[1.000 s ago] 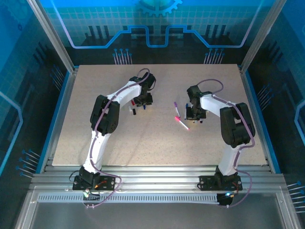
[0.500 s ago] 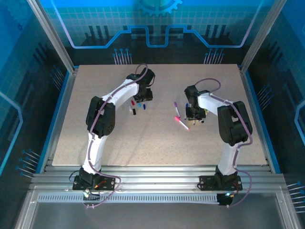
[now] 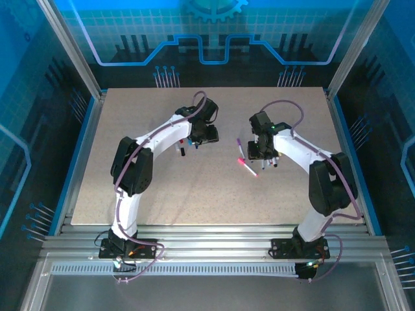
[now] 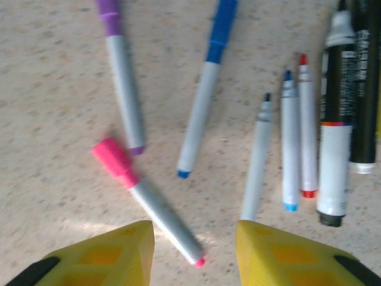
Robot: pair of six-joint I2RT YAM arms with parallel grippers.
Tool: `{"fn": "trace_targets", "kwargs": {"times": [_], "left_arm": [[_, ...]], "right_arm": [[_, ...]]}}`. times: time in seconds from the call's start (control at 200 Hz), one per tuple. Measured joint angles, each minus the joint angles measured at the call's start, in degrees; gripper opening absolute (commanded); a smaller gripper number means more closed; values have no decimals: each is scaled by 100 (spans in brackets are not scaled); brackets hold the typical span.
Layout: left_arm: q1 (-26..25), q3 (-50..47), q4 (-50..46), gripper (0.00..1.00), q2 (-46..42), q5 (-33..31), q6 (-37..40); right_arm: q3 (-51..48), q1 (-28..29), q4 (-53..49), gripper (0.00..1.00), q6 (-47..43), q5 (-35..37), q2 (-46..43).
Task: Open the pen caps
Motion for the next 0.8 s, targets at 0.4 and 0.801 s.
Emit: {"fn": "trace_targets", "kwargs": {"times": [0.4,0.801], "left_arm": [[157,-264,415,42,-68,590,-177],[157,-341,487,41,-68,726,-212]], "right_arm": [[-267,260,90,34,-426,-422,369],[-358,275,103,29,-468,-417,807]]}}
